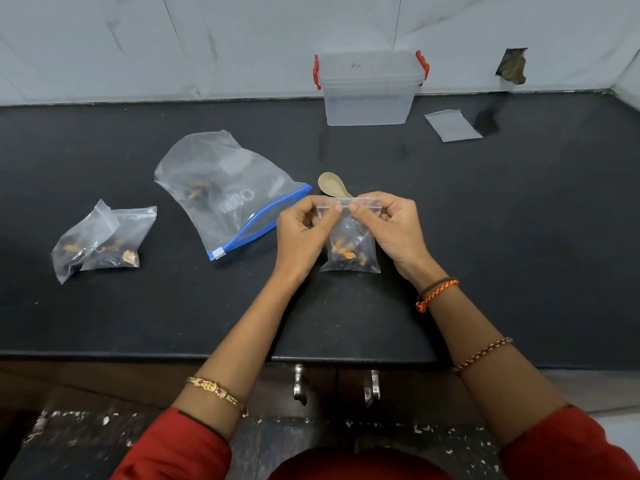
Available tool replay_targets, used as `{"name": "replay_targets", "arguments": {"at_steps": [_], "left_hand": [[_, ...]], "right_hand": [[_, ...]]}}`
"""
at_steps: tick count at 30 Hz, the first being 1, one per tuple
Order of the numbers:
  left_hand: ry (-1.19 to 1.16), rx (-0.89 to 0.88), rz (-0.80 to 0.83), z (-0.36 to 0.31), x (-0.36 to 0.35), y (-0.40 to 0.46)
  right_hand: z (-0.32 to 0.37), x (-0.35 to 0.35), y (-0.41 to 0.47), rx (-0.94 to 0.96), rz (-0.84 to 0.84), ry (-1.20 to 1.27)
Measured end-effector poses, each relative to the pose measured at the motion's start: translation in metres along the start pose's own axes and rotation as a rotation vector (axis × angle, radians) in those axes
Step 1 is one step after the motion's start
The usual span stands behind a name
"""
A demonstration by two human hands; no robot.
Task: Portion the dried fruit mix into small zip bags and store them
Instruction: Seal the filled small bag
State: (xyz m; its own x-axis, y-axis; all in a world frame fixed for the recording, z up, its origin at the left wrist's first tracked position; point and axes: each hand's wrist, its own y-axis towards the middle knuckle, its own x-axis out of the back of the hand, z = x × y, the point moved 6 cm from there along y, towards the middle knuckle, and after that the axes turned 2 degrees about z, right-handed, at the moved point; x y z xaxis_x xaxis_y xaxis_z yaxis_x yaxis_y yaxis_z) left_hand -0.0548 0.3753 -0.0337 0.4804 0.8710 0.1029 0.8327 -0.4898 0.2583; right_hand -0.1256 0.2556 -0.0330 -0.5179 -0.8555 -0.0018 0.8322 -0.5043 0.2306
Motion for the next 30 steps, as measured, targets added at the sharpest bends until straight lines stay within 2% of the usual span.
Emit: {"name": "replay_targets", "arguments": {"at_steps": [6,13,22,30], "left_hand": [[0.029,-0.004,0.026,0.002,-0.002,0.001],[0.013,-0.064,-0.020,0.000,0.002,0.001],[-0.030,-0.001,0.075,0.005,-0.003,0.002],[-0.085,0.007,0.028,0.006,-0.001,0.003]], "right_hand": [[-0.003,-0.003,0.000,-0.022,0.023,-0.035],[0.000,0.000,-0.002,0.045,0.022,0.007],[-0.003,0.003,0.000,0.058,0.015,-0.047],[0.001,0.009,0.000,0.053,-0.038,-0.024]]}}
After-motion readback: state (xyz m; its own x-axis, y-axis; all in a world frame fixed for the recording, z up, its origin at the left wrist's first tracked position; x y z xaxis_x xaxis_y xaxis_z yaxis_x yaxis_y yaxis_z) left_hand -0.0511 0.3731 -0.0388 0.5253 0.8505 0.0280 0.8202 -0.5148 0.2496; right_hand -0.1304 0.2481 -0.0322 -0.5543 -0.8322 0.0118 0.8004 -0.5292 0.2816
